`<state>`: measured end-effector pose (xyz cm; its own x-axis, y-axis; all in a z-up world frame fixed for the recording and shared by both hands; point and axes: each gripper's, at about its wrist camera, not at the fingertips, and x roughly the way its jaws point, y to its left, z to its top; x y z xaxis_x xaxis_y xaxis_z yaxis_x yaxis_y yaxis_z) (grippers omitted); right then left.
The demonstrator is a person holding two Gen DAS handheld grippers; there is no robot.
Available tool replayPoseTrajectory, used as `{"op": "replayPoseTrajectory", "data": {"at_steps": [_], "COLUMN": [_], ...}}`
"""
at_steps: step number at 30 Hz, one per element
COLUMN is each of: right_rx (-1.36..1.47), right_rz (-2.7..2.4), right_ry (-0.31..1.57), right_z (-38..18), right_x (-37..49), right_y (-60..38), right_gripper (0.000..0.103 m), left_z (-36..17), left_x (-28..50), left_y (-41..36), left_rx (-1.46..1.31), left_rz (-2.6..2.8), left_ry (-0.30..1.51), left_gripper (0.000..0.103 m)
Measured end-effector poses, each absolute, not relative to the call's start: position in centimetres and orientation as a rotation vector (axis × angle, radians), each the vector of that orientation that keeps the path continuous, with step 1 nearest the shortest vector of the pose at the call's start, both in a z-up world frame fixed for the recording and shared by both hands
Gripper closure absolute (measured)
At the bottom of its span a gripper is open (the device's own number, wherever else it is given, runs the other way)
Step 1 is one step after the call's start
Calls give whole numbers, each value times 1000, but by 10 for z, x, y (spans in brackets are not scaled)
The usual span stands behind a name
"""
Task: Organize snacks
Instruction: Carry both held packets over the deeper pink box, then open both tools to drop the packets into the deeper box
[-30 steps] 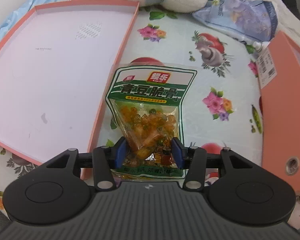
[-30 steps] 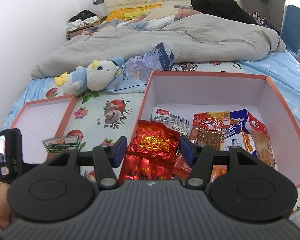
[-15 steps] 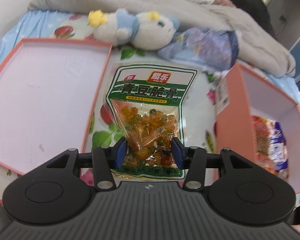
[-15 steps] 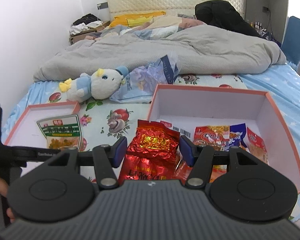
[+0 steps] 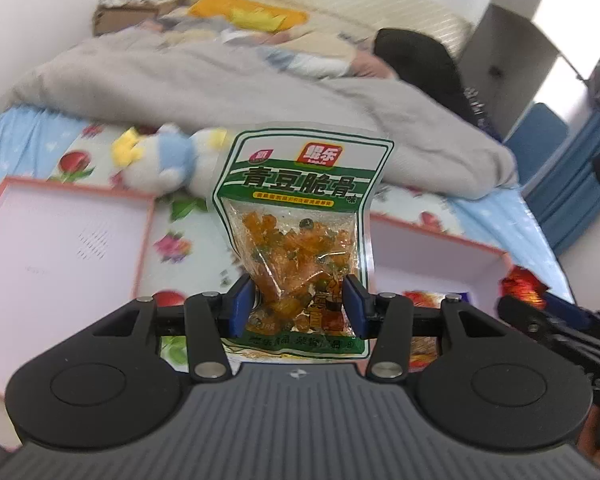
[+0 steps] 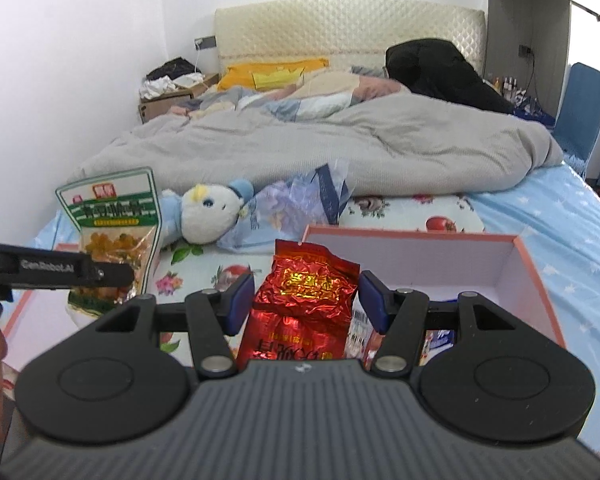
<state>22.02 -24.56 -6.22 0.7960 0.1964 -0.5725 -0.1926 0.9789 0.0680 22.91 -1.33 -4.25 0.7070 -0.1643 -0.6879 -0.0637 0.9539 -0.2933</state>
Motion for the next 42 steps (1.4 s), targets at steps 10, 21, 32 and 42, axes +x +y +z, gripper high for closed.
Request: {"op": "replayPoseTrajectory", "data": {"at_steps": [10, 21, 32, 42], "right_rx": [44, 105, 150, 164], "right_rz": [165, 76, 28, 51], "right_ry": [590, 660, 797, 894], "right_z": [-54, -83, -146, -185], "right_x": [228, 256, 291, 312], "right_y": [-284, -345, -381, -388], "right_gripper": [43, 43, 42, 42], "left_z": [-7, -42, -117, -161], "left_x": [242, 291, 340, 360], "left_y": [-81, -157, -201, -212], "left_rx": [-253, -215, -163, -151], "left_rz": [-178, -303, -338, -317], "left_ry": [744, 849, 999, 1093], "left_gripper": [49, 49, 49, 48]}}
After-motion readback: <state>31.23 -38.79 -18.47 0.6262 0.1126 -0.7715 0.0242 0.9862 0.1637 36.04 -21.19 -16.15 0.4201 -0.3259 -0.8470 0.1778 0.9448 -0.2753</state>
